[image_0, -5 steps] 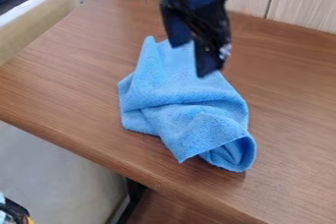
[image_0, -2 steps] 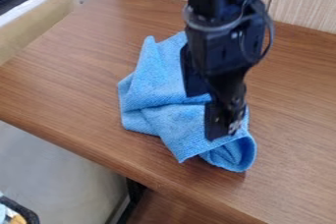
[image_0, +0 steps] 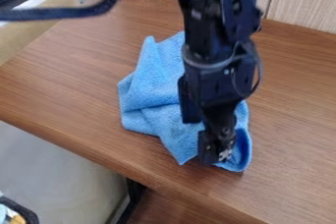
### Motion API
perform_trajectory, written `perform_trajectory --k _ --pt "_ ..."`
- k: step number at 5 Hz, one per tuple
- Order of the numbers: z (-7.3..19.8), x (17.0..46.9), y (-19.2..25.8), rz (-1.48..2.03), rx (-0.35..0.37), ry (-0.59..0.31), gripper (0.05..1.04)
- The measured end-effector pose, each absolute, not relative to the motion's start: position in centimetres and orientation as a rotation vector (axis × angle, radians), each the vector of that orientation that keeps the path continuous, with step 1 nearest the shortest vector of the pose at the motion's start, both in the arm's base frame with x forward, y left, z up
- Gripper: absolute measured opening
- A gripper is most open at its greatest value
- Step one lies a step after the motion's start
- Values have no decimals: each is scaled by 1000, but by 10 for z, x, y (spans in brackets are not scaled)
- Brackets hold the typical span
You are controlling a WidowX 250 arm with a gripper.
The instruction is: Fold the cloth from bottom right to top left
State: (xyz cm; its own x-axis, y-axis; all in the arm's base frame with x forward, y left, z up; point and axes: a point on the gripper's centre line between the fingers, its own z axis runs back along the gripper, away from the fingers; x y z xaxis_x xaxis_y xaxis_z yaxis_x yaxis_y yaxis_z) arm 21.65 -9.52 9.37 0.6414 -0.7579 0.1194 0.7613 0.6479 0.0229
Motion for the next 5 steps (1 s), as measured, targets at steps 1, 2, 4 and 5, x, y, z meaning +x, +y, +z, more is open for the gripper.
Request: perform_trajectory --k 1,2,4,5 --pt "81 220 -96 -866 -30 -95 665" --pt "74 220 -99 -868 -30 -69 364" --pt "72 219 -101 -881 -32 -70 70" --pt "78 220 -104 -891 -43 -74 65"
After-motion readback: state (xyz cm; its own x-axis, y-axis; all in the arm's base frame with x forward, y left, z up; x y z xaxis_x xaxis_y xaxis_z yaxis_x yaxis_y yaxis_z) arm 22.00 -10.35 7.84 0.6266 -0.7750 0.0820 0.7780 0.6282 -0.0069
